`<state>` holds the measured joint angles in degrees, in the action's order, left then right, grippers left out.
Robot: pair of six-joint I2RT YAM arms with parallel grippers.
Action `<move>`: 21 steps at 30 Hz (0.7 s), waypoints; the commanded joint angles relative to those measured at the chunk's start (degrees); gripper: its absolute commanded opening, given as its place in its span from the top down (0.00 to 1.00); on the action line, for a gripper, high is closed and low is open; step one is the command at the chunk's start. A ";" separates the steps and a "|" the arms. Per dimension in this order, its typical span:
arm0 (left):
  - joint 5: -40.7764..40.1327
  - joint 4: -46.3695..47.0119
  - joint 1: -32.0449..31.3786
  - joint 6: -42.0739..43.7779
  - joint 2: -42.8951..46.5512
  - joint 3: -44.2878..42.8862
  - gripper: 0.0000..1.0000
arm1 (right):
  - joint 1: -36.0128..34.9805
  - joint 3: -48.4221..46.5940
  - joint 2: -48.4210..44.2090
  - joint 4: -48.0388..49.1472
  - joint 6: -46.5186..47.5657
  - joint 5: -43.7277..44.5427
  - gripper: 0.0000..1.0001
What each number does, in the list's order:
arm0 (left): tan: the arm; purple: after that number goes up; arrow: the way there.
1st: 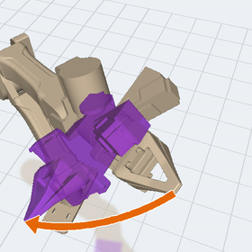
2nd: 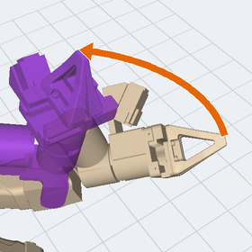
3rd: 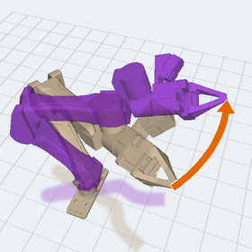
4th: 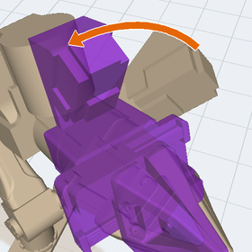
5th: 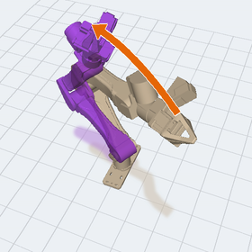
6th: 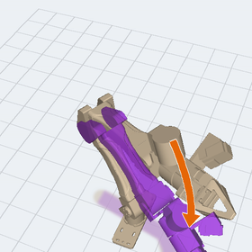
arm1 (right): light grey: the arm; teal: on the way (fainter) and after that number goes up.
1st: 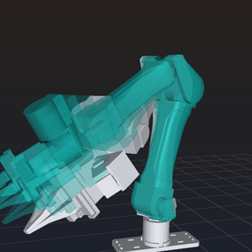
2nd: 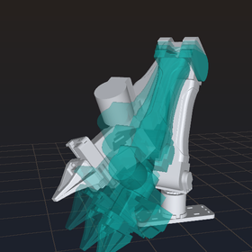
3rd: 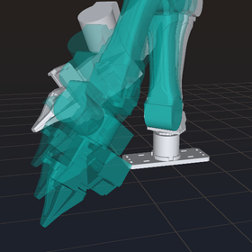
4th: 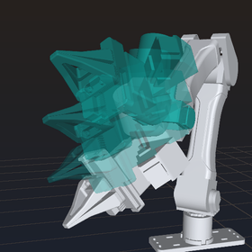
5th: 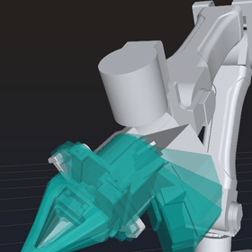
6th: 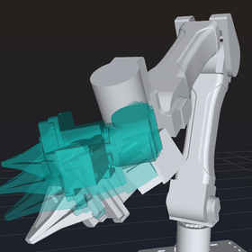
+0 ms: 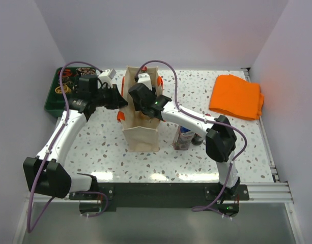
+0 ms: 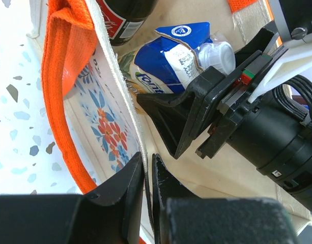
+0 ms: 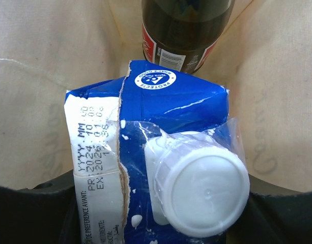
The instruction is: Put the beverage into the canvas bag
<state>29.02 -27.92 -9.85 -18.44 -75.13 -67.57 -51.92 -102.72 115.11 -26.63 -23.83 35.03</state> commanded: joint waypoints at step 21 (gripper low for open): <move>1.75 1.11 -0.44 0.68 -1.86 -0.98 0.96 | 0.24 1.99 -8.14 26.37 4.41 11.82 1.00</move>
<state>29.02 -27.49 -9.85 -18.41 -76.84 -67.59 -52.29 -98.96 115.04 -17.52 -19.42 38.61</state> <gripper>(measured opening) 0.071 0.595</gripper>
